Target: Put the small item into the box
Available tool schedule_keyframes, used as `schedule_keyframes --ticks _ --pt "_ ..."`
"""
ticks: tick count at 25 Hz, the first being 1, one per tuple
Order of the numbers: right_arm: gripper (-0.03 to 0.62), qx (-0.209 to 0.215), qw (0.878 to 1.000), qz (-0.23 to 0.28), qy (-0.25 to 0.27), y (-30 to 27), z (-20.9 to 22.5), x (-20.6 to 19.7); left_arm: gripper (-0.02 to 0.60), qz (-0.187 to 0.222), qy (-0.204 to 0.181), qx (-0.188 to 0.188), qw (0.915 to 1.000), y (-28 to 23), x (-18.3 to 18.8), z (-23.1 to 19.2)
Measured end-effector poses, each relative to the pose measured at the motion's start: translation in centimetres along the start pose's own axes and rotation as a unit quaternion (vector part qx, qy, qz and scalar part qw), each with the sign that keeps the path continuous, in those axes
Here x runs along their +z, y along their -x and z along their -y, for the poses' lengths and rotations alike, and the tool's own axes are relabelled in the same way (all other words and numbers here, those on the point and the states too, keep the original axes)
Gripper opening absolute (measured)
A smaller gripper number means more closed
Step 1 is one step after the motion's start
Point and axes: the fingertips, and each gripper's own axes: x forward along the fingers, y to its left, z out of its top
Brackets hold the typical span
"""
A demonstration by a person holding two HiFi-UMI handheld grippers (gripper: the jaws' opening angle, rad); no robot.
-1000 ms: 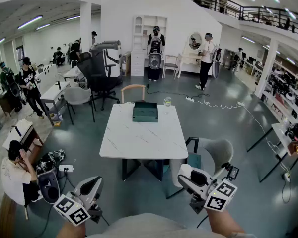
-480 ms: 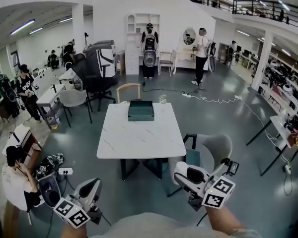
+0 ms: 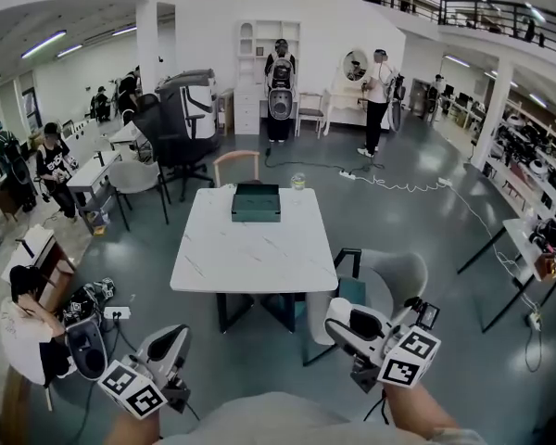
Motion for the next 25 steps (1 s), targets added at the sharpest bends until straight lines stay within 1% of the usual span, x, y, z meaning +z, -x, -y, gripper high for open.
schedule_keyframes --ticks 4,8,14,19,22,25 --pt "0.166 0.005 1.0 -0.001 0.0 2.3 1.4 0.4 0.004 -0.004 0.004 -0.004 1.0 -1.9 -0.8 2.3" --pt "0.166 0.008 1.0 -0.005 0.004 5.1 2.8 0.3 0.005 -0.007 0.016 -0.004 0.9998 -3.5 -1.9 4.5" --pt "0.166 0.011 1.0 -0.002 -0.003 7.1 4.4 0.6 0.005 -0.016 0.02 -0.001 0.9997 -5.0 -2.3 6.1" --pt "0.166 0.015 1.0 -0.003 -0.007 6.0 5.4 0.2 0.005 -0.02 0.022 0.001 0.9996 -5.9 -2.5 4.8" --pt "0.166 0.014 1.0 -0.006 -0.008 4.4 6.0 -0.2 0.005 -0.019 0.031 -0.001 0.9994 -6.5 -2.7 2.8" --pt "0.166 0.007 1.0 -0.01 -0.006 1.9 6.6 -0.3 0.005 -0.017 0.038 -0.009 0.9991 -7.1 -2.8 0.0"
